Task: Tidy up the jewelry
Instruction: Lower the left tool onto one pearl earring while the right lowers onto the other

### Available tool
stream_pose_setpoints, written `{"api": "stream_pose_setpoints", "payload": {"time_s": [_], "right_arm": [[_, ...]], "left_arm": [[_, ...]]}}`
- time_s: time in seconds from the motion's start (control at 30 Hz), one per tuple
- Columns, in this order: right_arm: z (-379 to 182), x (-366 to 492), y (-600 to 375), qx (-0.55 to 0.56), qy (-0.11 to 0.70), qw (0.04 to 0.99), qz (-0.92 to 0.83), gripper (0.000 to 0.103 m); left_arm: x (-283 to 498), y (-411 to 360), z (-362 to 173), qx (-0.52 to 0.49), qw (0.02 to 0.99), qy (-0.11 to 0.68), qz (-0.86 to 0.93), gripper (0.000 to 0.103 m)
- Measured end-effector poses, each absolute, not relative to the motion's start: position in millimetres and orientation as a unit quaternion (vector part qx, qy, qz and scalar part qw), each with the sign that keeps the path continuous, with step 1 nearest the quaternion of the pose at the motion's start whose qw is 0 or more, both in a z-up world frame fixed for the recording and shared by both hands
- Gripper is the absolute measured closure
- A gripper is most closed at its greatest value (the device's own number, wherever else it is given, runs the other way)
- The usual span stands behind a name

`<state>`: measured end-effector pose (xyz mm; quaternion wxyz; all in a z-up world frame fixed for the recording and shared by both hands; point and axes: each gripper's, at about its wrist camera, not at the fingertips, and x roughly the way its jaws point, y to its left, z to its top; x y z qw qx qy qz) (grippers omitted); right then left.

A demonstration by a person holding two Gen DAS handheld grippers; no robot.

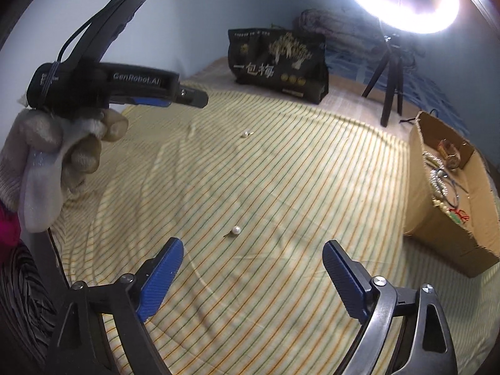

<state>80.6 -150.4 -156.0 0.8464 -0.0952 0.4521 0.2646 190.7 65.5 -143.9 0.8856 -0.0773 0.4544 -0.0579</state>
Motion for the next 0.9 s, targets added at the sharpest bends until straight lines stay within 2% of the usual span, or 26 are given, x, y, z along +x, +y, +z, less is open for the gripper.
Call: {"api": "stream_pose_setpoints", "payload": {"time_s": [0.1,0.2,0.23,0.3,0.4,0.6,0.9], "right_arm": [[-162,83,-148,-0.088,0.465,0.838,0.271,0.021],[-169,86,-146,-0.091,0.475,0.831,0.273,0.023],[-171,86,-144,-0.094,0.477,0.830,0.274,0.025],[-176,87,-142,-0.094,0.482,0.825,0.278,0.030],[-183,90,-139,-0.089,0.489,0.819,0.287,0.038],[-197,100,-131,-0.071,0.502,0.805,0.307,0.062],[-204,106,-121,-0.083,0.495,0.808,0.308,0.070]], "left_arm": [[195,67,-150,-0.079,0.884,0.458,-0.059,0.026],[199,65,-157,-0.078,0.880,0.463,-0.067,0.026],[201,63,-159,-0.076,0.879,0.464,-0.072,0.028],[204,59,-163,-0.070,0.876,0.470,-0.082,0.040],[210,53,-170,-0.066,0.872,0.477,-0.091,0.050],[220,44,-183,-0.068,0.864,0.489,-0.103,0.055],[230,39,-198,-0.065,0.857,0.499,-0.110,0.058]]}}
